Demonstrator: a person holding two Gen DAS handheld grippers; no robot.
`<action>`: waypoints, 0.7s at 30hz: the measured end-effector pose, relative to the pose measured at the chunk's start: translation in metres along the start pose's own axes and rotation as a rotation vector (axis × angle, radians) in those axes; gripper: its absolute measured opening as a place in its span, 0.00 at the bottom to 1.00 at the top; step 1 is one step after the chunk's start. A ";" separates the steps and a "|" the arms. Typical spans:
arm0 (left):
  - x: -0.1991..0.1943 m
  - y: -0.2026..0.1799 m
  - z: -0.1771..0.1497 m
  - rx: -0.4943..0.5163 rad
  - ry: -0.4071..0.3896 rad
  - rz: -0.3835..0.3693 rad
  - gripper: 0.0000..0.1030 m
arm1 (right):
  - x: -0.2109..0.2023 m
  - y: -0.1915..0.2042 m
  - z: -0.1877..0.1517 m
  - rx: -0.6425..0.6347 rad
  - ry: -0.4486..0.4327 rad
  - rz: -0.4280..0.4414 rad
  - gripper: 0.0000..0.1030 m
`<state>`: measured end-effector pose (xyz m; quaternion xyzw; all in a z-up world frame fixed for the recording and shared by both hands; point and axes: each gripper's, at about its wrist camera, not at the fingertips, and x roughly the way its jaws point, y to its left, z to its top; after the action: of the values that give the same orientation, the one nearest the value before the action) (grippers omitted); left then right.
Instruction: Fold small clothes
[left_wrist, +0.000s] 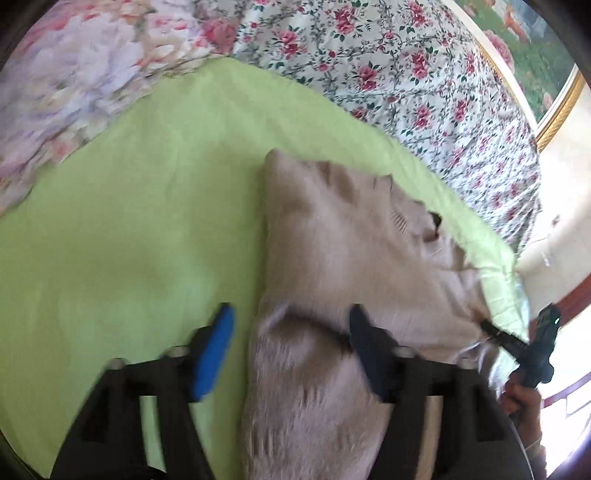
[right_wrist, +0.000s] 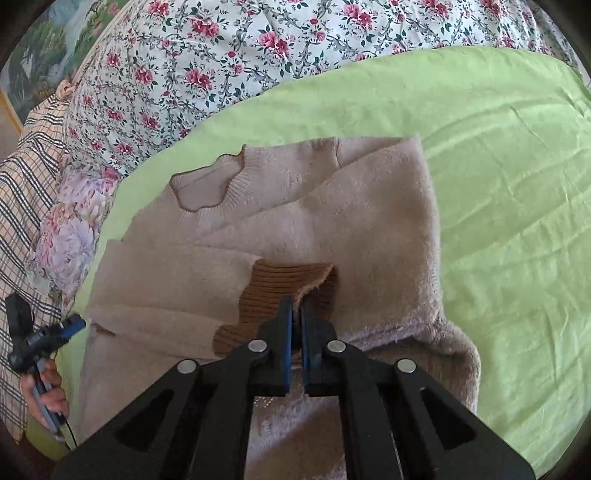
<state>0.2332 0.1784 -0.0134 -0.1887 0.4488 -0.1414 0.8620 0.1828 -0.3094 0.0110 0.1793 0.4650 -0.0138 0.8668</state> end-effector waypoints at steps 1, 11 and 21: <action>0.006 0.000 0.014 0.001 0.000 0.003 0.66 | -0.002 0.003 0.002 0.008 -0.013 -0.003 0.06; 0.091 -0.007 0.086 0.090 0.083 0.062 0.08 | -0.022 0.014 0.007 0.021 -0.113 0.031 0.06; 0.094 -0.020 0.074 0.160 -0.030 0.285 0.16 | 0.000 0.033 0.005 -0.034 -0.034 0.109 0.06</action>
<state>0.3452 0.1361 -0.0332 -0.0557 0.4455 -0.0501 0.8921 0.1932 -0.2803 0.0230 0.1896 0.4400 0.0383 0.8769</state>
